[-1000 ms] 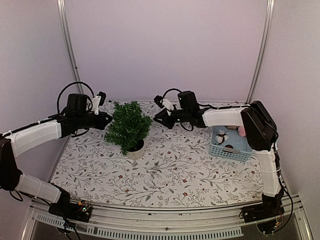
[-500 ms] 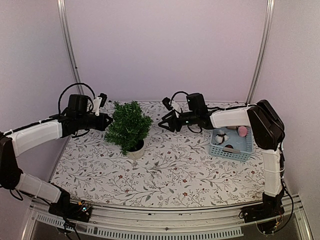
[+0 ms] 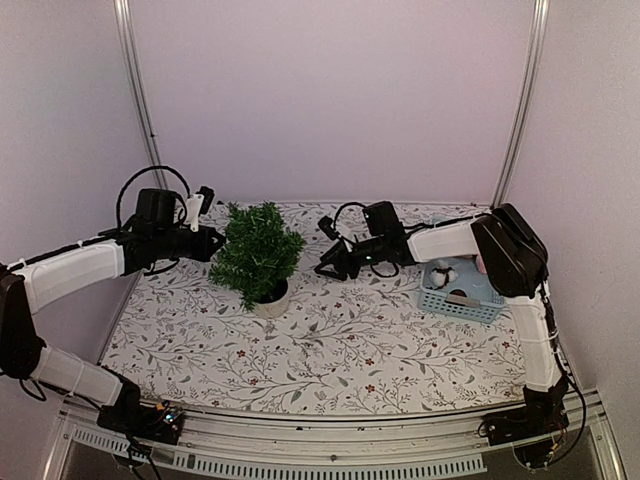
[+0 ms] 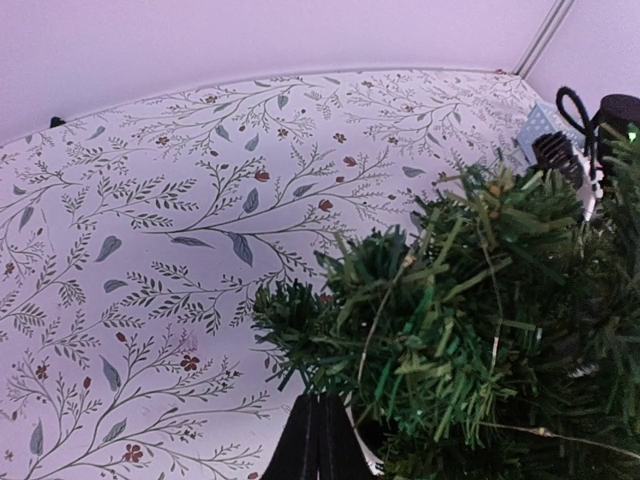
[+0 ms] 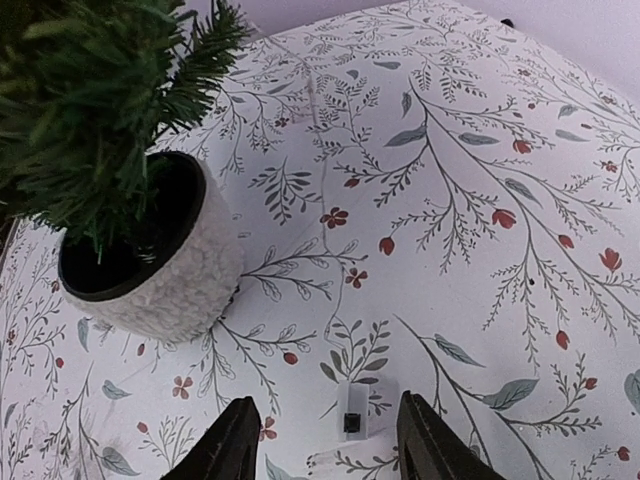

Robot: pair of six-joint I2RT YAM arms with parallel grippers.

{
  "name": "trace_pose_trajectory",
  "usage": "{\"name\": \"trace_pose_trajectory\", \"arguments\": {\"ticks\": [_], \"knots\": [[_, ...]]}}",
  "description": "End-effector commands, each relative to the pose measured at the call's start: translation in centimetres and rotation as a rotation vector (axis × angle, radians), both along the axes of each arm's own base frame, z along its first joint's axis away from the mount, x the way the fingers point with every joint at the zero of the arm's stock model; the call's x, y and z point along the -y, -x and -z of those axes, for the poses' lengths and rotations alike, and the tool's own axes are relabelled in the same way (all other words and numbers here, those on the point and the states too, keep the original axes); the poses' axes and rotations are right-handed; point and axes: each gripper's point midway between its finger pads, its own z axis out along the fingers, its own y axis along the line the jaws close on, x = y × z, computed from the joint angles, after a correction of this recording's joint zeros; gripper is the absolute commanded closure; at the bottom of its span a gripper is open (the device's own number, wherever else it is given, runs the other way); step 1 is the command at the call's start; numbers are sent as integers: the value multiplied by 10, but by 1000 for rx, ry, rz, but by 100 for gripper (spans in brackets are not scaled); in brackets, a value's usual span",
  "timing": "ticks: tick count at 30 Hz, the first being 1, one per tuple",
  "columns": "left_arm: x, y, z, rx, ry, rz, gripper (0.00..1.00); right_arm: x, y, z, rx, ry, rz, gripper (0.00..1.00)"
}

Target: Decorate the small christmas tree

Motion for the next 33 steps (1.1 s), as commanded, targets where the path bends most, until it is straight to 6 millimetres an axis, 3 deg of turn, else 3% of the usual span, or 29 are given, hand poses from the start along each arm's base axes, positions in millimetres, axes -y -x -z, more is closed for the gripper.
{"name": "trace_pose_trajectory", "arguments": {"ticks": [1, 9, 15, 23, 28, 33], "knots": [[-2, -4, -8, 26, 6, 1, 100, -1, -4, 17, -28, 28, -7, 51], [-2, -4, -7, 26, 5, 1, 100, -10, -8, 27, -55, 43, -15, 53], [-2, -4, -9, 32, 5, 0, 100, -17, -8, 46, -80, 122, -6, 53], [-1, -5, -10, 37, 8, 0, 100, -14, -3, 62, -83, 196, -4, 56], [-1, -5, -8, 31, 13, -2, 100, -15, -6, 63, -66, 209, 3, 70], [-3, -5, -6, 22, 6, -10, 100, -13, -6, 66, -73, 223, 21, 90]]}}
